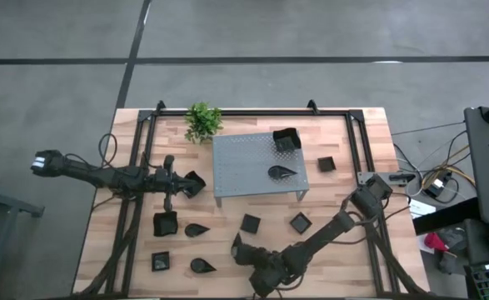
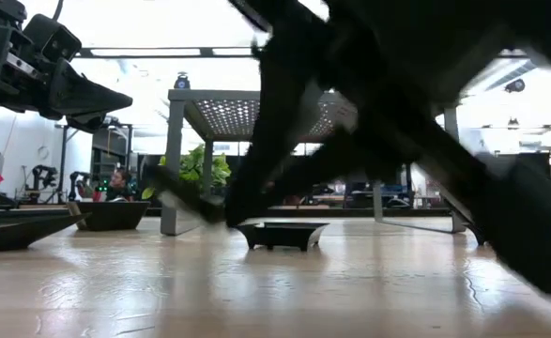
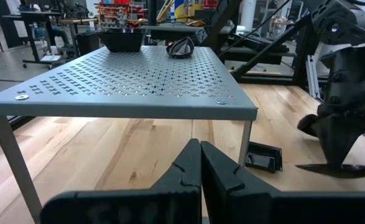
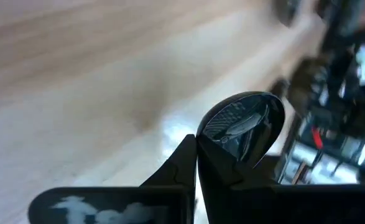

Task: Pick & Place Mini shaped plates
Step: Stack the black drop-shaped plate on top of the black drop-shaped plate on the shelf

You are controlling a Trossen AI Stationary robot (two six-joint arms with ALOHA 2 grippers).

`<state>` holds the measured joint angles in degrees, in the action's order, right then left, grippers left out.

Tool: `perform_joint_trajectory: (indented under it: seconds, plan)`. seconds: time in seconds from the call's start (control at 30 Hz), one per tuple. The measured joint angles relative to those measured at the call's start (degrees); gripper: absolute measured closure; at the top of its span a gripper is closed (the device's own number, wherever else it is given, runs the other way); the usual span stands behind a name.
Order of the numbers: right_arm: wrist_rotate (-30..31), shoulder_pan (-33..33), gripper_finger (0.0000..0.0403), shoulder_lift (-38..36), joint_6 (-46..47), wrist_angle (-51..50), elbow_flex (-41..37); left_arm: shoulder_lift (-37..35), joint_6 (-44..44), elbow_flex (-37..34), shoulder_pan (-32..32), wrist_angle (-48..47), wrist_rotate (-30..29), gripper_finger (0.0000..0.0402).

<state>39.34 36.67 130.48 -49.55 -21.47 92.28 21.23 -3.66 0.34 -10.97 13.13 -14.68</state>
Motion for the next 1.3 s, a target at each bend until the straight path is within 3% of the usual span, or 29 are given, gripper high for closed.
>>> perform_joint_trajectory:
  seconds: [0.23,0.33,0.73,0.9,1.07,1.3]
  plan:
    - [2.1,0.8,0.0395,-4.1,21.6,-8.4,6.0,0.0,0.0,0.0,0.0,-0.1,0.0,0.0401]
    - [2.3,0.7,0.0395,-5.0,33.6,-17.5,11.0,0.0,0.0,0.0,0.0,-0.1,0.0,0.0401]
    - [2.7,-2.9,0.0395,-5.5,66.0,-54.7,35.8,0.0,0.0,0.0,0.0,-0.5,0.0,0.0401]
    - [-5.7,-8.6,0.0395,-5.9,79.9,-67.5,42.8,0.0,0.0,0.0,0.0,-0.5,0.0,0.0401]
    - [-13.3,-14.8,0.0394,-7.8,82.2,-68.6,41.5,0.0,0.0,0.0,0.0,-0.7,0.0,0.0401]
    - [-18.6,-21.0,0.0394,-8.8,82.2,-68.6,41.4,0.0,0.0,0.0,0.0,-0.7,0.0,0.0401]
